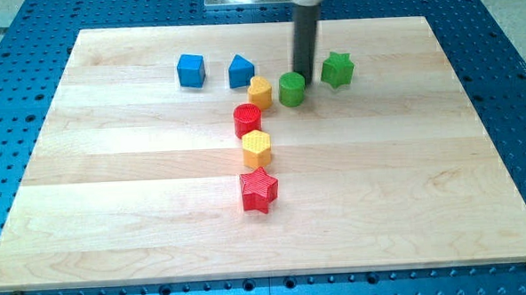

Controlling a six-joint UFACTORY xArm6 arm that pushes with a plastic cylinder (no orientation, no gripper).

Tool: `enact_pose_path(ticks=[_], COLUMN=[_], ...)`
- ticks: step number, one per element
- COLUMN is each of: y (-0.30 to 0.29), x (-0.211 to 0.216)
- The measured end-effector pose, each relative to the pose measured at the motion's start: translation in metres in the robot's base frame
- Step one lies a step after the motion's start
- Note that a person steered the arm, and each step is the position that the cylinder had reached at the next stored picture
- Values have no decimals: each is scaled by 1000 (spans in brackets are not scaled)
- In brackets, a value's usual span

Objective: Push the green circle into the top side of the hexagon

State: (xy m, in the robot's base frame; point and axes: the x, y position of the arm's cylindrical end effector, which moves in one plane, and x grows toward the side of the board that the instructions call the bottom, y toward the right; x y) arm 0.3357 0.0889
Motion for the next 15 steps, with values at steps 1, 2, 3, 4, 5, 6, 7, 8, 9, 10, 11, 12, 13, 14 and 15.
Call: enact_pose_path(ticks=[1, 2, 3, 4, 5, 6, 7, 8, 9, 10, 11, 12, 13, 14, 15], y=[17, -18, 43, 20, -48, -123, -122, -144, -201, -217, -193, -189, -184, -177, -146], x=[52, 66, 56, 1, 34, 57, 57, 60, 76, 105, 131, 100, 83, 69, 57])
